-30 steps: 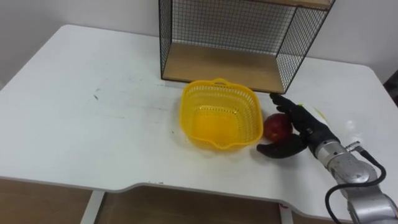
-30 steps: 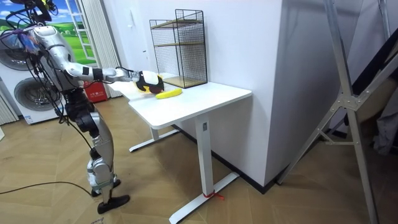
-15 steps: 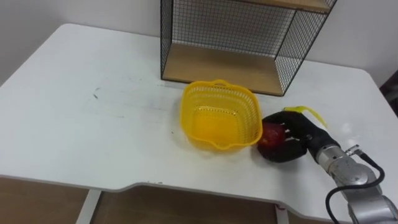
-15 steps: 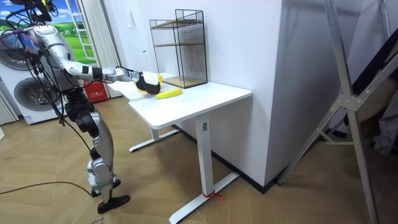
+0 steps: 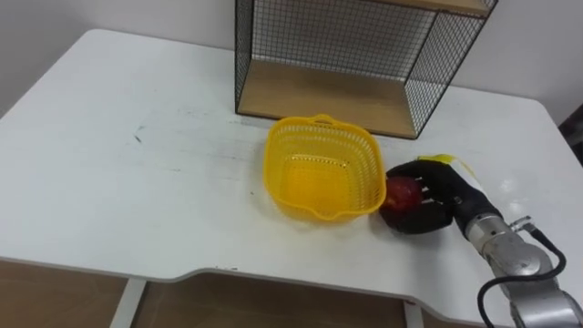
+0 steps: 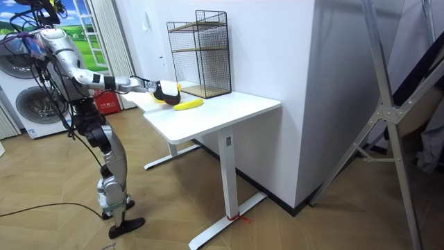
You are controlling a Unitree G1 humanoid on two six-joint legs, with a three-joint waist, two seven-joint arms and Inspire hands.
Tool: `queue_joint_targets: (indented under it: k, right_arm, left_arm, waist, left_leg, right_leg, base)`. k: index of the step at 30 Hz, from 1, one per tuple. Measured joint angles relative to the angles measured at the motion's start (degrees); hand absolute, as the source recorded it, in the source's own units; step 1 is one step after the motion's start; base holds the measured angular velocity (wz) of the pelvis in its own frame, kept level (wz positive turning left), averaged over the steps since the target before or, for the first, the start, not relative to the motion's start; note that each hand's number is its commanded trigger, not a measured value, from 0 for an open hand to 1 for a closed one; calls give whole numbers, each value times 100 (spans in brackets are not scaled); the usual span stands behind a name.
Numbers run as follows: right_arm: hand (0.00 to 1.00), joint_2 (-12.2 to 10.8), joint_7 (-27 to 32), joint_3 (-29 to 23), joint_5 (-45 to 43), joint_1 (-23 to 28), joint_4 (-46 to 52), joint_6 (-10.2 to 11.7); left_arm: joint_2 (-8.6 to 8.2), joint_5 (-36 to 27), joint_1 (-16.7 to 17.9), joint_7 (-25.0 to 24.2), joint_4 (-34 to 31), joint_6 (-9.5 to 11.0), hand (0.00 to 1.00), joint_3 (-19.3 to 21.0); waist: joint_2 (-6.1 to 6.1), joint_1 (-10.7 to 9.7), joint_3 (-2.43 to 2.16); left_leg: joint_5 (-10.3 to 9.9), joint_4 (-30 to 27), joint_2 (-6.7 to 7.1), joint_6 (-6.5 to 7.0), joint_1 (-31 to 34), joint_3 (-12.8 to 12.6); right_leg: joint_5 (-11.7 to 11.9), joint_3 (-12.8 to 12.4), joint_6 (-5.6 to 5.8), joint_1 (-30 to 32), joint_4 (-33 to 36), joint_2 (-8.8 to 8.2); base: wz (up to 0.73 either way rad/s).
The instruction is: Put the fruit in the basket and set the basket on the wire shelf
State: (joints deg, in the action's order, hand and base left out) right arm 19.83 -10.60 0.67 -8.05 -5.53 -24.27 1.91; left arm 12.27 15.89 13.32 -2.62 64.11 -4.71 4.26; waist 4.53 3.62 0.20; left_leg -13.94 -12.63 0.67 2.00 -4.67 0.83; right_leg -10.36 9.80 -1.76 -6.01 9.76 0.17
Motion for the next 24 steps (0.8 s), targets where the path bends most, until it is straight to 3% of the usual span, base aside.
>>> queue_joint_targets:
  k: [5, 13, 16, 24]
  right_arm:
    - [100, -5, 129, -72, 1100, 67, -242, 49]
    - [100, -224, 218, -316, 3536, 123, -877, 34]
    - [100, -323, 231, -442, 4019, 152, -877, -82]
    - [100, -409, 342, -471, 5107, 223, -847, -82]
  left_arm:
    - [-11, -4, 23, 102, 1, -21, 0, -2]
    - [-157, -8, 173, 290, -2, -136, 0, 10]
    - [-209, -5, 172, 374, -2, -196, 0, 15]
    - [-272, -5, 177, 372, -4, -238, 0, 65]
  waist:
    - [-113, -41, 3]
    - [-133, -39, -16]
    - [-138, -44, -18]
    - [-217, -76, -59]
  left_leg:
    - [0, 12, -3, 0, -94, -1]
    - [0, 46, -6, 0, -199, -63]
    - [0, 41, -1, 1, -198, -63]
    - [0, 40, -1, 1, -201, -77]
  right_leg:
    - [-1, -18, 2, -75, -5, -5]
    - [-2, -87, 4, -144, -11, 5]
    - [-2, -114, 6, -142, -12, 13]
    - [-2, -113, 5, -138, -9, 12]
  base:
    - [0]
    - [-3]
    - [0]
    - [0]
